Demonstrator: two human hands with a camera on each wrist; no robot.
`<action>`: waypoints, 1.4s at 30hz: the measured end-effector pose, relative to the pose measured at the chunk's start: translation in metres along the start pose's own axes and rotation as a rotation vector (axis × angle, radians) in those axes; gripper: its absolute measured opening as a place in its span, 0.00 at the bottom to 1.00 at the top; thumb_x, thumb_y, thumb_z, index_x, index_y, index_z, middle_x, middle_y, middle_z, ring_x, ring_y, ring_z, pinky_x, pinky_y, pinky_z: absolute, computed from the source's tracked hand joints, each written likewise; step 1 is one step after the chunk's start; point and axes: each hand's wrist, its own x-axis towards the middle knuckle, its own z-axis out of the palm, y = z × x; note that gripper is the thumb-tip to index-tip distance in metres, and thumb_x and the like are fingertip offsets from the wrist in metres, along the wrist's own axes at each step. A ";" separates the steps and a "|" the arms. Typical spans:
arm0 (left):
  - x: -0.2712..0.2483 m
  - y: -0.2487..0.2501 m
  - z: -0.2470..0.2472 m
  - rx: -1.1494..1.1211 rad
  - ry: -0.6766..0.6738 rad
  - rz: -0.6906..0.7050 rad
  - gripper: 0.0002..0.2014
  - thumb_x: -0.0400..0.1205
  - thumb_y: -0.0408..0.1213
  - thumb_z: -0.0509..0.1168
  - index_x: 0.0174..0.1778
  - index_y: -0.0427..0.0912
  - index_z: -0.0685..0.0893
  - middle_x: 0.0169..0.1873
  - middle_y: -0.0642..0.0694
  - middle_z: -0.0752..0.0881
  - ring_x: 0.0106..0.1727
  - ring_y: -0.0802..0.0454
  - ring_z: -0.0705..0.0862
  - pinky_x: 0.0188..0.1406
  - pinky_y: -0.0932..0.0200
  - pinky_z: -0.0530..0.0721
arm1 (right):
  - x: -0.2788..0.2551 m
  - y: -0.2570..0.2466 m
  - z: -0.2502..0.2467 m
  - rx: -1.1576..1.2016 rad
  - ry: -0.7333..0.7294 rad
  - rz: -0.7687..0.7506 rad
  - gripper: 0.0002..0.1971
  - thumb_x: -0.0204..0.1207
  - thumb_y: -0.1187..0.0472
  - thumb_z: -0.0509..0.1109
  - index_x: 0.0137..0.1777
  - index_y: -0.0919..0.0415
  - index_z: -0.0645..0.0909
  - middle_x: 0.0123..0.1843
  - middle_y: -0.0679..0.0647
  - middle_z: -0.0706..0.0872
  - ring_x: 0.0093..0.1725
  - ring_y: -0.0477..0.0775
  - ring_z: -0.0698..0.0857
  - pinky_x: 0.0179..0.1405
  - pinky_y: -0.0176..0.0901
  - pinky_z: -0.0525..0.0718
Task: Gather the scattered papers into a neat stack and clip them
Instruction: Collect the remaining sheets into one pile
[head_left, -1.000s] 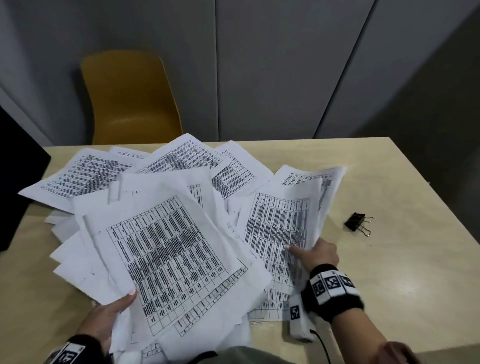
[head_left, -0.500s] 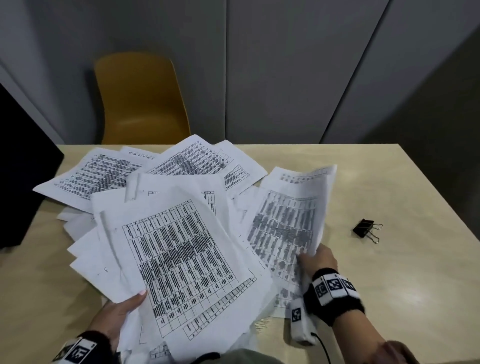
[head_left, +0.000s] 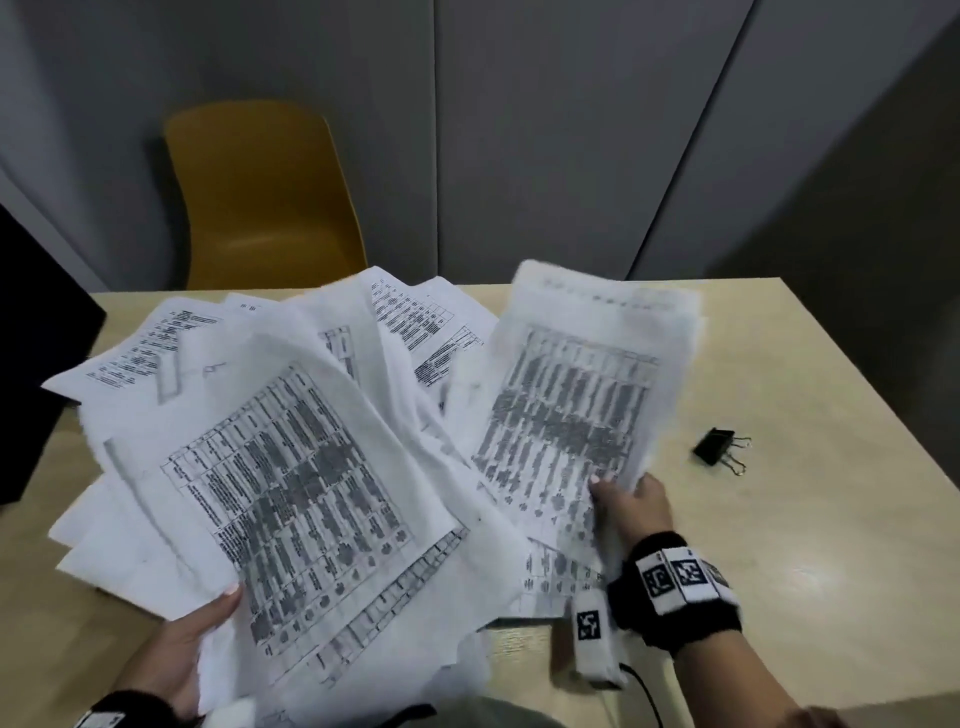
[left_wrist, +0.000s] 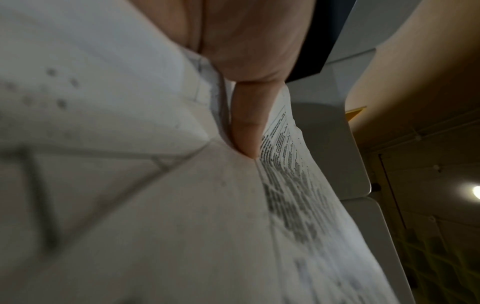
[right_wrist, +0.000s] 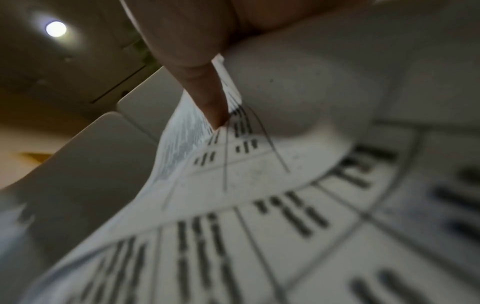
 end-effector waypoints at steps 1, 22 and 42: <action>-0.002 0.002 -0.006 -0.022 0.001 -0.011 0.17 0.79 0.35 0.60 0.63 0.35 0.79 0.35 0.40 0.91 0.35 0.43 0.90 0.41 0.47 0.88 | -0.002 -0.001 0.011 -0.039 -0.047 0.006 0.07 0.76 0.68 0.68 0.47 0.70 0.72 0.28 0.59 0.76 0.23 0.54 0.75 0.17 0.37 0.76; -0.001 -0.003 -0.007 0.145 0.137 0.161 0.22 0.77 0.29 0.64 0.68 0.28 0.75 0.65 0.35 0.79 0.70 0.37 0.74 0.77 0.42 0.61 | 0.013 0.015 0.067 -0.835 -0.009 -0.109 0.15 0.68 0.56 0.73 0.55 0.57 0.80 0.62 0.58 0.80 0.60 0.62 0.78 0.60 0.49 0.78; -0.017 -0.004 0.024 0.353 0.163 0.171 0.29 0.75 0.34 0.68 0.71 0.27 0.71 0.75 0.36 0.70 0.79 0.44 0.64 0.78 0.49 0.54 | 0.005 0.009 0.013 -0.553 -0.031 -0.145 0.22 0.71 0.66 0.73 0.65 0.65 0.73 0.60 0.65 0.84 0.54 0.63 0.84 0.51 0.46 0.80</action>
